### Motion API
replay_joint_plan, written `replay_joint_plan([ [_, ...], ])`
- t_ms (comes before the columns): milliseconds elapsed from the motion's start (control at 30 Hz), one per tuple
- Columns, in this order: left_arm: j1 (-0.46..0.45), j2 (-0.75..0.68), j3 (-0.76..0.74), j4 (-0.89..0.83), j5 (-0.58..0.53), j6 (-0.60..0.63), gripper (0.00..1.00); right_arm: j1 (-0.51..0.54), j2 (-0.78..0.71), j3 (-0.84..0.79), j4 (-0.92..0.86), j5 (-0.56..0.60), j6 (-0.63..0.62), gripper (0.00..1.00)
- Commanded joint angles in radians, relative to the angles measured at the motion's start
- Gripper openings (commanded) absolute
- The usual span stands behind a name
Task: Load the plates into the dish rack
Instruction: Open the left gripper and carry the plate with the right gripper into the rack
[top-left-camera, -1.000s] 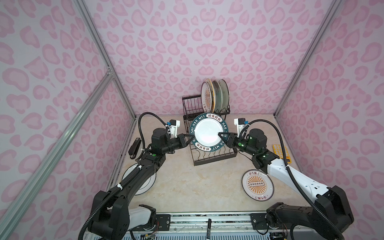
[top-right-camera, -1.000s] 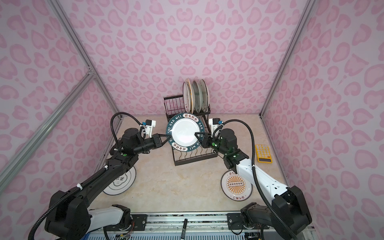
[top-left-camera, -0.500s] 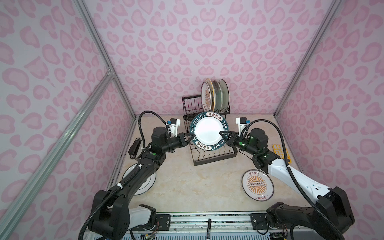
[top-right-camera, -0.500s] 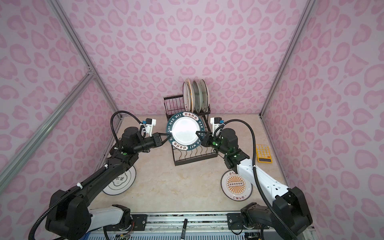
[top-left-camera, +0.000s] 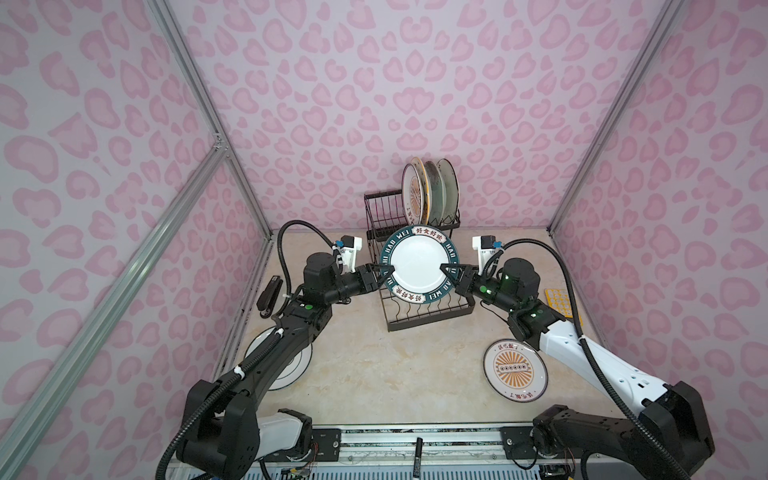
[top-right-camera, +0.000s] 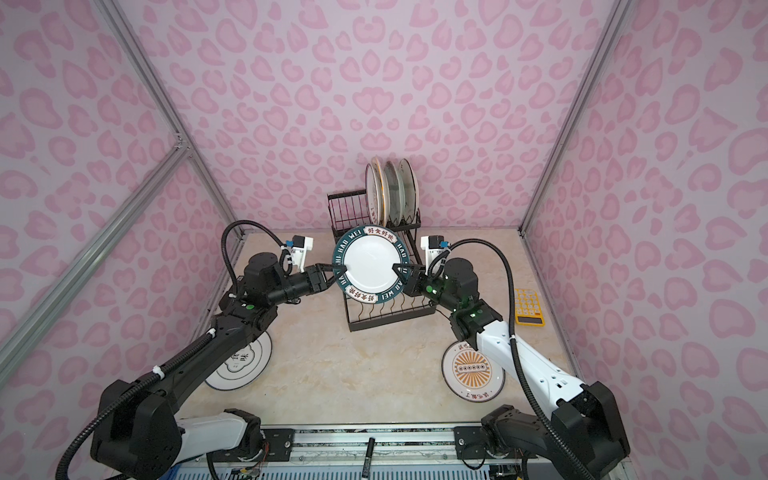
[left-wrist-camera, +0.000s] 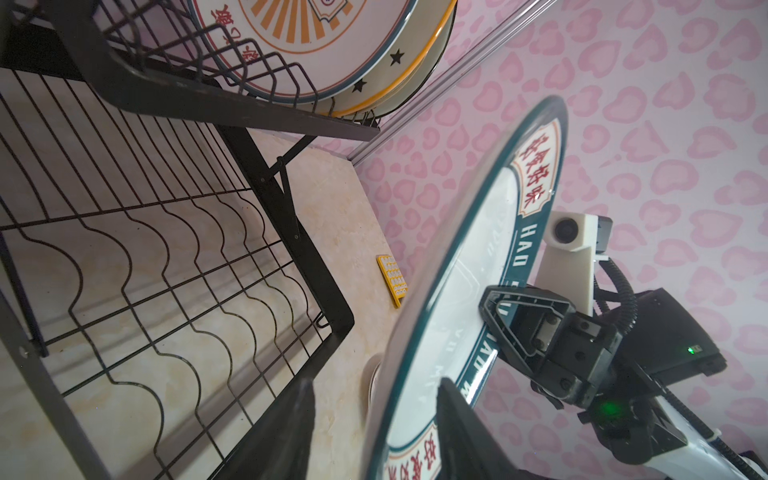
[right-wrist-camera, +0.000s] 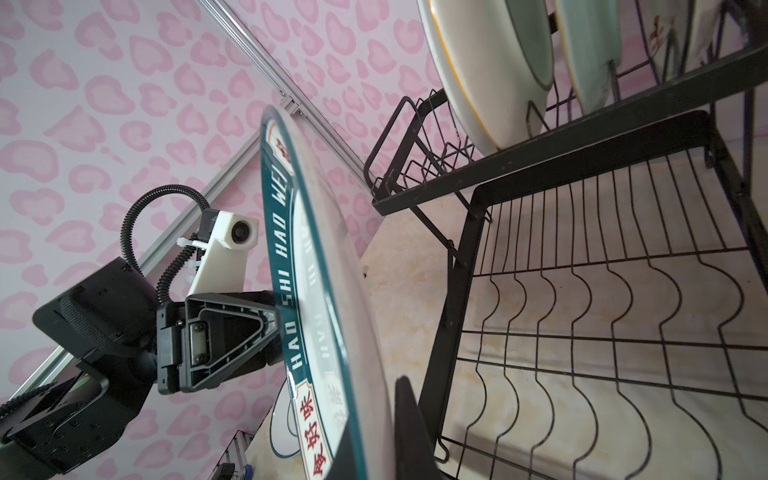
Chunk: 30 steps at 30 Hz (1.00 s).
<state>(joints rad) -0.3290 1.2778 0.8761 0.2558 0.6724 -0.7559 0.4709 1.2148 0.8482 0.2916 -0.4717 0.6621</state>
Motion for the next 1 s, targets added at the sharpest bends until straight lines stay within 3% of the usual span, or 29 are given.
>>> replay_joint_plan([
  [0,0.001,-0.011,0.01,-0.018,-0.012,0.033,0.59,0.001,-0.008,-0.01,0.033,0.016,-0.01,0.0],
  [167,0.001,-0.075,0.024,-0.193,-0.099,0.109,0.65,0.002,-0.016,-0.003,0.005,0.056,-0.031,0.0],
  [433,0.002,-0.259,0.022,-0.451,-0.372,0.205,0.68,0.032,-0.015,0.105,-0.076,0.17,-0.136,0.0],
  [567,0.004,-0.32,0.01,-0.512,-0.45,0.219,0.68,0.121,0.036,0.266,-0.151,0.323,-0.25,0.0],
  [767,0.005,-0.369,-0.009,-0.54,-0.468,0.219,0.68,0.263,0.182,0.523,-0.21,0.659,-0.4,0.0],
  [967,0.004,-0.411,-0.008,-0.583,-0.479,0.233,0.68,0.312,0.357,0.769,-0.228,0.828,-0.501,0.0],
])
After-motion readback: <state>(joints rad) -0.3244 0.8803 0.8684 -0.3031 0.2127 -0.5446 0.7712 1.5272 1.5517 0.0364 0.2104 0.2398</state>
